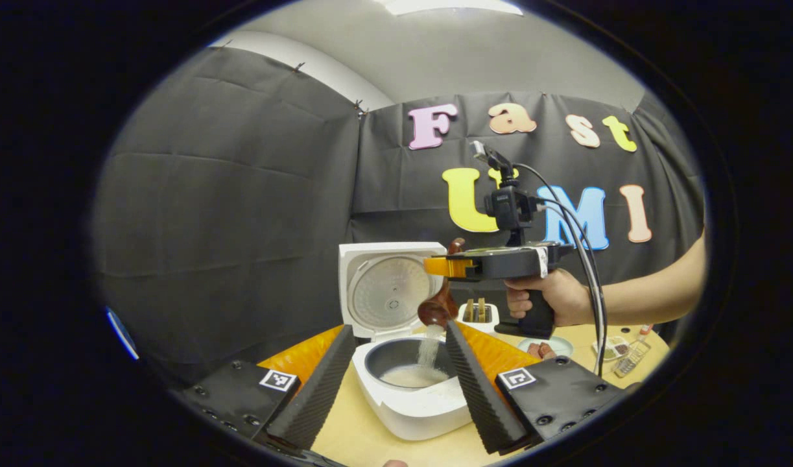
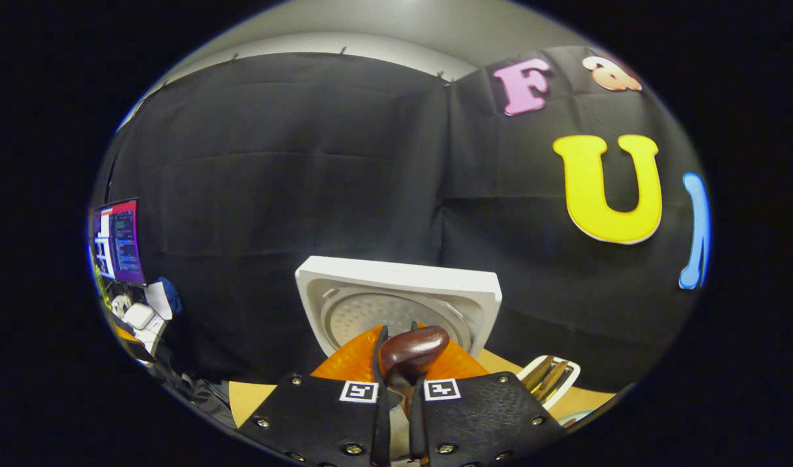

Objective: Close the left gripper, press the button to open the rice cooker; take a wooden spoon from the chopstick holder with the right hand, scoop a spoonful of rice and pour it into the rice cooker, then put the wooden spoon back into the chopstick holder.

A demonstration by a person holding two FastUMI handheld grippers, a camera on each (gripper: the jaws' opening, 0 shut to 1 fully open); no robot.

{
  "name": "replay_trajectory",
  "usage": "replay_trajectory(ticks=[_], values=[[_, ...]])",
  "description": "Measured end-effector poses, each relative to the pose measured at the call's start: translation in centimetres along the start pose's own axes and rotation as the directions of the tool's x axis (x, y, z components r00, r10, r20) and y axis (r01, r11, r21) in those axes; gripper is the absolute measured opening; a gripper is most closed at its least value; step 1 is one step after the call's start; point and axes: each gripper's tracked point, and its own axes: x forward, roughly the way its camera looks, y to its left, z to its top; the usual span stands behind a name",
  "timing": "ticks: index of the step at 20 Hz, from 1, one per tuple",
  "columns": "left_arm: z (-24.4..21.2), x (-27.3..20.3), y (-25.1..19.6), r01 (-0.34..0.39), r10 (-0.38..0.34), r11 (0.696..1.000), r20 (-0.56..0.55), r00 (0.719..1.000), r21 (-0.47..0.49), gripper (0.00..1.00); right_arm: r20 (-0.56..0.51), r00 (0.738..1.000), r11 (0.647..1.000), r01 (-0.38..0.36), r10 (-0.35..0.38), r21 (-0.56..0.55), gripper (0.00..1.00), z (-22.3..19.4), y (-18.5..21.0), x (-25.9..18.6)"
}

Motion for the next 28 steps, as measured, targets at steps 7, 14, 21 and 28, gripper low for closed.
replay_trajectory(ticks=[7, 14, 21, 28], values=[[0.3, -0.7, 0.0, -0.007, 0.007, 1.000, 0.016, 1.000, -0.005, 0.96, 0.043, 0.999, 0.997, 0.015, -0.018, 0.080, 0.12, 0.4, -0.5, -0.6], [1.1, -0.7, -1.0, 0.023, -0.023, 1.000, 0.031, 0.999, -0.012, 0.96, 0.050, 0.995, 0.881, 0.048, -0.082, 0.470, 0.12, 0.7, -4.8, -4.1], [3.1, 0.5, -4.3, 0.106, -0.104, 0.994, 0.068, 0.992, -0.029, 0.97, 0.067, 0.978, 0.749, 0.104, -0.195, 0.655, 0.11, 1.5, -9.5, -11.3], [5.2, 1.8, -9.5, 0.209, -0.207, 0.978, 0.096, 0.974, -0.019, 0.99, 0.049, 0.934, 0.726, 0.241, -0.354, 0.643, 0.11, 1.6, -14.1, -21.9]])
